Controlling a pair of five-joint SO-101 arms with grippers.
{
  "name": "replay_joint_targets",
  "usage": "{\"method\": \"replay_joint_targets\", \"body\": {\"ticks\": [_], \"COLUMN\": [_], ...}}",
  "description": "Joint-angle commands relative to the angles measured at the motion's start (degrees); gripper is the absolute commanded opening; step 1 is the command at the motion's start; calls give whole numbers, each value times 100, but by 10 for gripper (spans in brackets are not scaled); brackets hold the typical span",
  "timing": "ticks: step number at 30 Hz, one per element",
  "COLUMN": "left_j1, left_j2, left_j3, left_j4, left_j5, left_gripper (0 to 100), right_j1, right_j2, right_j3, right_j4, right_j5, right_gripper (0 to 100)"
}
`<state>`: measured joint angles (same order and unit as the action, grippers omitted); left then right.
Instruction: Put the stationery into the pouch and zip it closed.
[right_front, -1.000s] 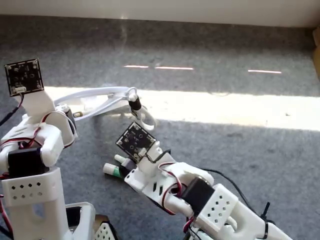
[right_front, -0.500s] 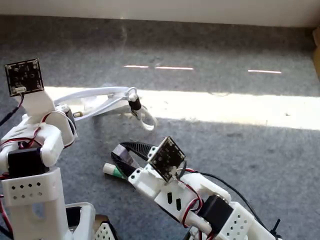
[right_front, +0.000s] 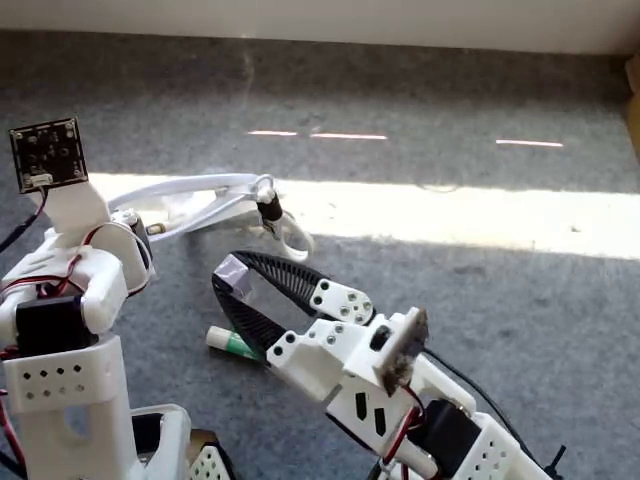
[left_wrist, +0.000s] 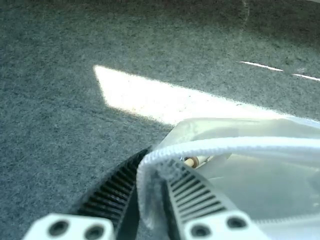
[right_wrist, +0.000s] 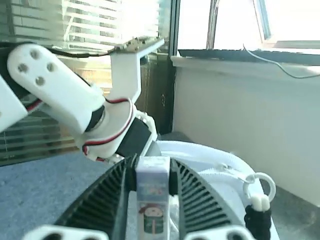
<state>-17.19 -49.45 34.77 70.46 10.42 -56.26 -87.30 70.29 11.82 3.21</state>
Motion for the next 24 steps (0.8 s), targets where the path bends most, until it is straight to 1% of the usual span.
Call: {"method": "replay_joint_targets", "body": {"ticks": [1, 6, 11, 13, 21, 24], "left_j1": [-75, -75, -66, -66, -75, -75], "left_j2": [75, 75, 75, 75, 75, 75], "left_j3": [66, 66, 66, 66, 75, 75], "left_j4": [-62, -62, -62, -62, -62, -62], "left_j5": [18, 18, 18, 18, 18, 18], "left_gripper": [7, 7, 7, 7, 7, 7], "right_j1": [48, 48, 48, 48, 75, 75], "right_j2": [-84, -75, 198, 576, 2527, 3152], "right_j3": [-75, -57, -48, -75, -189, -347], "right_j4": [-725, -1622, -2360, -2782, -4409, -4831], "right_j5": [9, 53, 747, 844, 853, 853], "right_gripper": [4, 4, 4, 4, 4, 4]}}
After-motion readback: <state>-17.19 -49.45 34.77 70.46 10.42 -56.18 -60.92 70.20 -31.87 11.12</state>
